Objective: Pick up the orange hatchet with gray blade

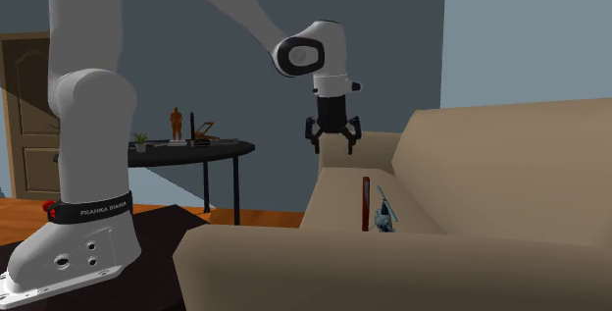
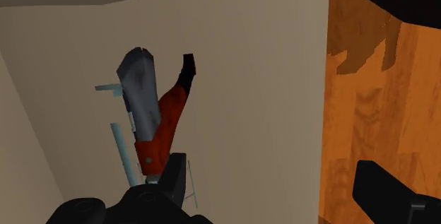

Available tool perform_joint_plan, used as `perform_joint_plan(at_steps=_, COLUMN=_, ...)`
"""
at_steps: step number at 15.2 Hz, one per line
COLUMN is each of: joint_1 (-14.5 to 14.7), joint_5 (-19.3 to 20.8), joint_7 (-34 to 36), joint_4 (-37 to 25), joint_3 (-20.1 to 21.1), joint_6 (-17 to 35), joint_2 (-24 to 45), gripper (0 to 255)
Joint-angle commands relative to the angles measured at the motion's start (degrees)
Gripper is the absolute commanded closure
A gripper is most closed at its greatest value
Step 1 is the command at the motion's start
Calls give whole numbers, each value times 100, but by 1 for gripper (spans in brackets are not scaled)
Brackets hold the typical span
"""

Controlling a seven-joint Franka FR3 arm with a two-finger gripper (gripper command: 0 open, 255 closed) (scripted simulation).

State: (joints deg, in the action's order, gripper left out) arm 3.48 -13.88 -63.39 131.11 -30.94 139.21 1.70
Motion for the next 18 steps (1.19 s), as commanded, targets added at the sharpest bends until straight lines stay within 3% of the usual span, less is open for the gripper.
perform_joint_plan(at_steps=1, joint_1=-75, joint_5=-526, joint_7=-651, joint_4=-343, joint_3=-11, joint_6=96, joint_2=548, gripper=0)
perform_joint_plan(at_steps=5, joint_1=-464, joint_5=-1351, joint_7=-1653, joint_4=-1153, joint_3=240, joint_6=110, joint_2=1557, gripper=0)
perform_joint_plan(at_steps=8, joint_1=-806, joint_5=-1756, joint_7=-2196, joint_4=-1825, joint_3=485, joint_6=61, joint_2=2247, gripper=0)
perform_joint_plan(at_steps=18, joint_1=-981, joint_5=-2128, joint_7=-2506, joint_4=-1819, joint_3=728, joint_6=426, joint_2=2658, gripper=0)
